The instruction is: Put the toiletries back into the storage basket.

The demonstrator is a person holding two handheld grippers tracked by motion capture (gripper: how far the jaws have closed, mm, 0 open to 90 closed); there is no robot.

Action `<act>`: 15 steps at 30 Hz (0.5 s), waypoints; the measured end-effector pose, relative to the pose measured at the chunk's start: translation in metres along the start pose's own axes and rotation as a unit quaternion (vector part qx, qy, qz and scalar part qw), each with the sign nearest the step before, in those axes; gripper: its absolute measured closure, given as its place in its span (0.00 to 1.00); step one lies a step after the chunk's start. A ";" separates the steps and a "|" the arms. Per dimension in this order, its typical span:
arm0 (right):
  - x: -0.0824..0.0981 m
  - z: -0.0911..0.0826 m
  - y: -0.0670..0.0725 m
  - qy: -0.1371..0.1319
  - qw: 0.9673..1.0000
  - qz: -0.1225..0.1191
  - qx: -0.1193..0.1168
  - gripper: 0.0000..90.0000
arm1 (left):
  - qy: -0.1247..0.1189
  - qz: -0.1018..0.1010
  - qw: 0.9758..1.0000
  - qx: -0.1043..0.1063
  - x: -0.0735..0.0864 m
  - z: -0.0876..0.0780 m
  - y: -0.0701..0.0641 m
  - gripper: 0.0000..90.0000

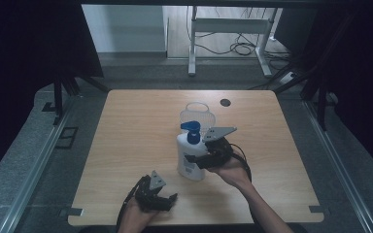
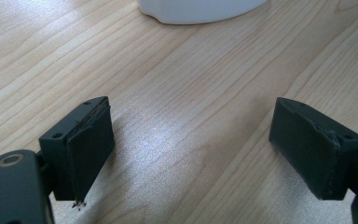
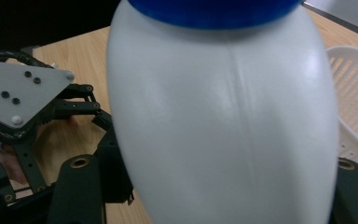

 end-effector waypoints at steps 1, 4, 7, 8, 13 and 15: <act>0.000 0.000 0.000 0.001 1.000 -0.001 0.002 0.41 | 0.000 0.000 1.000 0.000 0.000 0.000 0.000 0.15; -0.001 -0.001 0.001 0.004 1.000 -0.005 0.006 0.41 | 0.000 0.000 1.000 0.000 0.000 0.000 0.000 0.15; -0.002 -0.001 0.001 0.006 1.000 -0.006 0.005 0.41 | 0.000 0.000 1.000 0.000 0.000 0.000 0.000 0.15; -0.002 -0.002 0.000 0.008 1.000 -0.001 0.000 0.41 | 0.000 0.000 1.000 0.000 0.000 0.000 0.000 0.15; -0.003 -0.004 -0.003 0.010 1.000 0.006 -0.007 0.41 | 0.000 0.000 1.000 0.000 0.000 0.000 0.000 0.15; -0.004 -0.005 -0.004 0.011 1.000 0.004 -0.006 0.41 | 0.000 0.000 1.000 0.000 0.000 0.000 0.000 0.15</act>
Point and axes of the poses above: each handheld gripper's, and its own axes: z roughly forward along the jaws, x roughly out of its underside, y roughly to its left, the point moved 3 cm from there along z, roughly forward along the jaws, and after that the axes turned 9 degrees about x, right-handed, at the moved point
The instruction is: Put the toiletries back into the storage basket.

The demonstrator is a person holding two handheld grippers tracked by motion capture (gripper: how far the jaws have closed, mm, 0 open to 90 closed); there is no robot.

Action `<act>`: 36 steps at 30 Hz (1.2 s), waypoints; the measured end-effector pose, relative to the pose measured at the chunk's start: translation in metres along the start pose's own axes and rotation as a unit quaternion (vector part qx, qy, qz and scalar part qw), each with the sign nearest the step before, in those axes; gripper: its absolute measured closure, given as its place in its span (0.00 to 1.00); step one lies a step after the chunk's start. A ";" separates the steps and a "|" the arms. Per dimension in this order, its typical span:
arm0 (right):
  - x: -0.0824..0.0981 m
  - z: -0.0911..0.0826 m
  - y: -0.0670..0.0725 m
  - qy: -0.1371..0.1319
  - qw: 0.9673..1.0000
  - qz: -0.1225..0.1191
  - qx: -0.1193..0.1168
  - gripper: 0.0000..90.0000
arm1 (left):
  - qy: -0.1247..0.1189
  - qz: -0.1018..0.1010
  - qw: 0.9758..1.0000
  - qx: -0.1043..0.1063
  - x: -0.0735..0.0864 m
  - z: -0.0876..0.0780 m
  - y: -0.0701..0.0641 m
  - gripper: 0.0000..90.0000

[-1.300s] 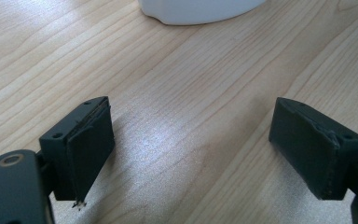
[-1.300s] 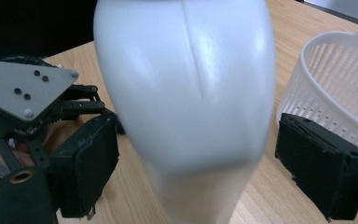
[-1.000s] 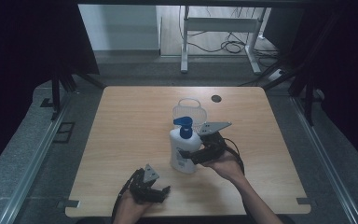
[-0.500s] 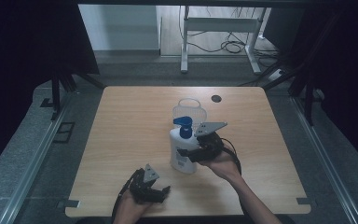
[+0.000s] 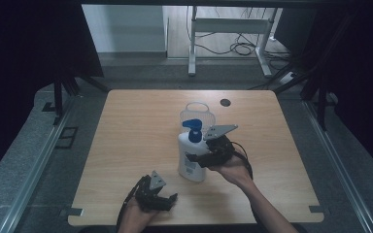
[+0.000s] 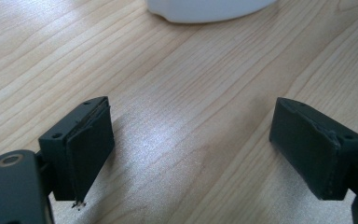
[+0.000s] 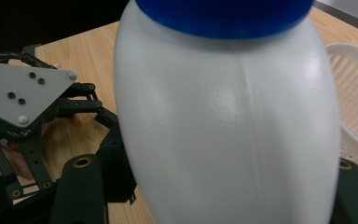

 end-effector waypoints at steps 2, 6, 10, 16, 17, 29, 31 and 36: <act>-0.003 -0.002 -0.001 0.001 1.000 -0.003 0.000 0.41 | 0.000 0.000 1.000 0.000 0.000 0.000 0.000 0.15; -0.010 -0.006 -0.002 -0.001 1.000 -0.010 0.000 0.41 | 0.000 0.000 1.000 0.000 0.000 0.000 0.000 0.15; -0.018 -0.011 -0.004 -0.002 1.000 -0.015 -0.003 0.41 | 0.000 0.000 1.000 0.000 0.000 0.000 0.000 0.14; -0.023 -0.015 -0.008 0.002 1.000 -0.024 -0.006 0.42 | 0.000 -0.001 1.000 0.000 0.000 0.000 0.000 0.14; -0.025 -0.016 -0.010 0.002 1.000 -0.027 -0.008 0.42 | 0.000 -0.001 1.000 0.000 0.000 0.000 0.000 0.14; -0.042 -0.027 -0.024 -0.013 0.999 -0.029 -0.018 0.42 | 0.000 -0.001 1.000 0.001 0.000 0.001 0.000 0.14; -0.044 -0.028 -0.026 -0.013 0.999 -0.029 -0.019 0.42 | 0.000 -0.001 1.000 0.001 0.000 0.001 0.000 0.14; -0.049 -0.030 -0.033 -0.017 0.999 -0.031 -0.021 0.42 | 0.000 -0.001 1.000 0.001 0.000 0.001 0.000 0.14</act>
Point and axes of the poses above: each handheld gripper's, and its own axes: z roughly forward along the jaws, x roughly out of its underside, y roughly to its left, the point moved 3 cm from there along z, roughly forward along the jaws, and after that the axes turned 9 degrees about x, right-handed, at the moved point
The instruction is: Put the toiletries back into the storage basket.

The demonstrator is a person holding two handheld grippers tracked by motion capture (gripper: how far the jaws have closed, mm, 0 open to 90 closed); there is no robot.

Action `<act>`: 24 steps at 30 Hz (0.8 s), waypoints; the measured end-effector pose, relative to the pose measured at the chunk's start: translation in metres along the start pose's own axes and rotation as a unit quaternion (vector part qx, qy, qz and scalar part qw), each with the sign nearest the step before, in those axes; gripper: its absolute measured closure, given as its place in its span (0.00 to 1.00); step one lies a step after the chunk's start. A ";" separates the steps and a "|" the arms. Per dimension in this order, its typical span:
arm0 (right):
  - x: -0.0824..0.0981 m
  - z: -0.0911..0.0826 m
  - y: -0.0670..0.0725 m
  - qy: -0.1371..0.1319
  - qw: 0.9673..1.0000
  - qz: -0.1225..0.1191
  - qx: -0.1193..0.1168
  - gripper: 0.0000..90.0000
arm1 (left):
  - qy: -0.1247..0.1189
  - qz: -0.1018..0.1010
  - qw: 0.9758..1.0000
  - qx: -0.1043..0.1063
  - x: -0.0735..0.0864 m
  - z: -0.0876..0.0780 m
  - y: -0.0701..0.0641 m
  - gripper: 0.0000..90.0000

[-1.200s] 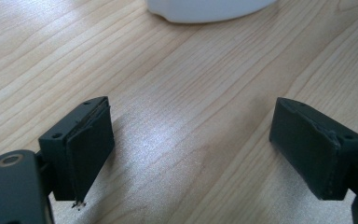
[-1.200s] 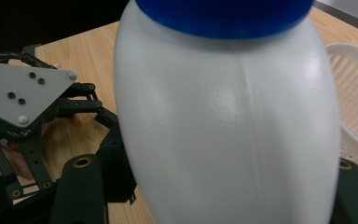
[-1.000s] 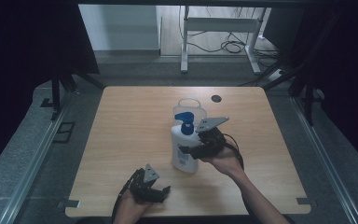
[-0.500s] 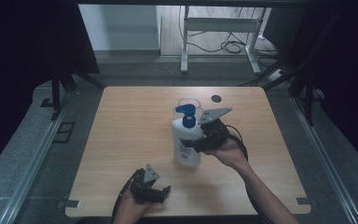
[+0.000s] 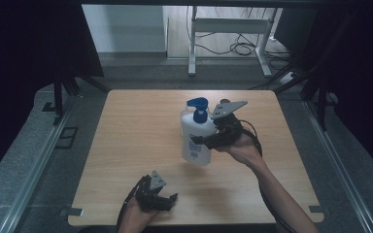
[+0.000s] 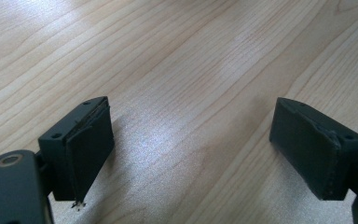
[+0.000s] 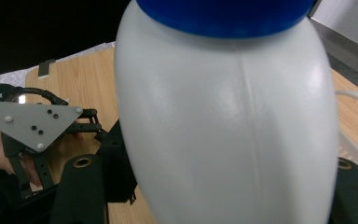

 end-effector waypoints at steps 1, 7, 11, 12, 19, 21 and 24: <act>-0.001 -0.001 -0.002 -0.001 1.000 0.001 -0.001 0.42 | 0.000 0.000 1.000 0.000 0.000 0.000 0.000 0.14; -0.007 -0.006 -0.011 -0.006 1.000 0.000 -0.005 0.42 | 0.000 0.000 1.000 0.000 0.000 0.000 0.000 0.14; -0.013 -0.009 -0.016 -0.008 1.000 -0.003 -0.005 0.42 | -0.001 -0.001 1.000 0.000 0.000 0.000 0.000 0.14; -0.014 -0.010 -0.018 -0.008 1.000 -0.004 -0.005 0.42 | -0.001 -0.001 1.000 0.000 0.000 0.000 0.000 0.14; -0.025 -0.014 -0.027 -0.016 1.000 0.000 -0.007 0.42 | -0.002 -0.001 1.000 0.000 0.000 0.000 0.000 0.14; -0.026 -0.015 -0.028 -0.018 1.000 0.001 -0.007 0.42 | -0.002 -0.001 1.000 0.000 0.000 0.000 0.000 0.14; -0.030 -0.016 -0.032 -0.020 1.000 0.002 -0.007 0.42 | -0.001 -0.001 1.000 0.000 0.000 0.000 0.000 0.14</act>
Point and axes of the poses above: each handheld gripper's, and its own axes: z roughly forward along the jaws, x roughly out of its underside, y roughly to its left, the point moved 3 cm from there along z, roughly forward along the jaws, and after that the axes turned 9 degrees about x, right-handed, at the moved point
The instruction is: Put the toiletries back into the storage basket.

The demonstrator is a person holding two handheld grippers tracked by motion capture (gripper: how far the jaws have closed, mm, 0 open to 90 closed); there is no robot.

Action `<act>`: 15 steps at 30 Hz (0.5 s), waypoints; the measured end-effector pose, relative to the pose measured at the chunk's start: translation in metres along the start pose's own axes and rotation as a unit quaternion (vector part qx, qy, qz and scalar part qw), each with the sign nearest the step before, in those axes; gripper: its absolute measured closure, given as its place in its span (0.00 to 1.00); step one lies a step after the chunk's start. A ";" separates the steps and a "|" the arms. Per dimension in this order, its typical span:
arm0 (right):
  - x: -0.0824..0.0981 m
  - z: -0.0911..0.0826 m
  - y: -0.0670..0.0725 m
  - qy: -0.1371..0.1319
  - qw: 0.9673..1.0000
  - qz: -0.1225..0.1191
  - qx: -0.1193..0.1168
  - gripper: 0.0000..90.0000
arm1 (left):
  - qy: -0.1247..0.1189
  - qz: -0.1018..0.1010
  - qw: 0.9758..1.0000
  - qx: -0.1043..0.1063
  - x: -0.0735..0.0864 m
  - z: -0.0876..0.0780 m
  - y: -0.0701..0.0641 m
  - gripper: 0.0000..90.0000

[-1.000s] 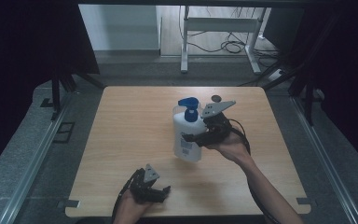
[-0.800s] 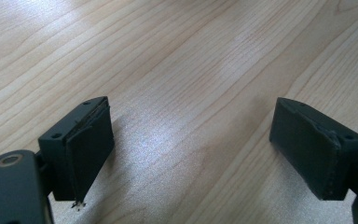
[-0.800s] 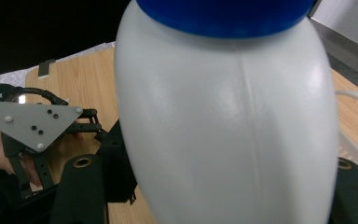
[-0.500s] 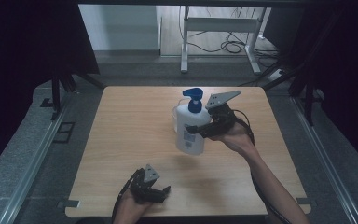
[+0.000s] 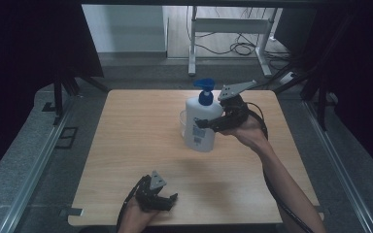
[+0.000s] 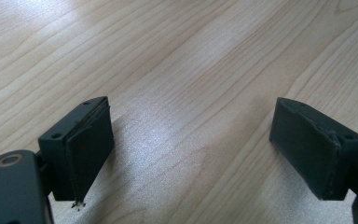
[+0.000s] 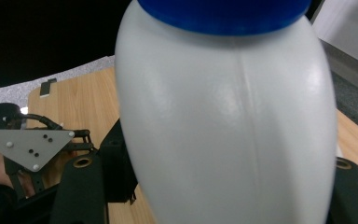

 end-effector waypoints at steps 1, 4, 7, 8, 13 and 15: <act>-0.002 0.000 -0.002 -0.002 1.000 0.000 -0.001 0.42 | -0.001 0.000 1.000 0.000 0.000 0.000 0.000 0.14; -0.005 -0.001 -0.004 -0.002 1.000 0.001 -0.001 0.42 | -0.001 -0.001 1.000 0.001 0.000 0.000 0.000 0.14; -0.008 -0.001 -0.008 -0.005 1.000 -0.005 0.002 0.42 | 0.000 0.000 1.000 0.001 0.000 0.000 0.000 0.14; -0.009 -0.001 -0.010 -0.005 1.000 -0.006 0.003 0.42 | 0.000 0.000 1.000 0.000 0.000 0.000 0.000 0.14; -0.014 0.000 -0.019 -0.009 1.000 -0.007 0.008 0.42 | 0.000 0.000 1.000 0.000 0.000 0.000 0.000 0.14; -0.016 0.000 -0.021 -0.009 1.000 -0.007 0.011 0.42 | 0.000 0.000 1.000 0.000 0.000 0.000 0.000 0.14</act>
Point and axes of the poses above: each handheld gripper's, and its own axes: z roughly forward along the jaws, x roughly out of its underside, y roughly to its left, the point moved 3 cm from there along z, roughly forward along the jaws, and after that the axes turned 9 degrees about x, right-handed, at the moved point
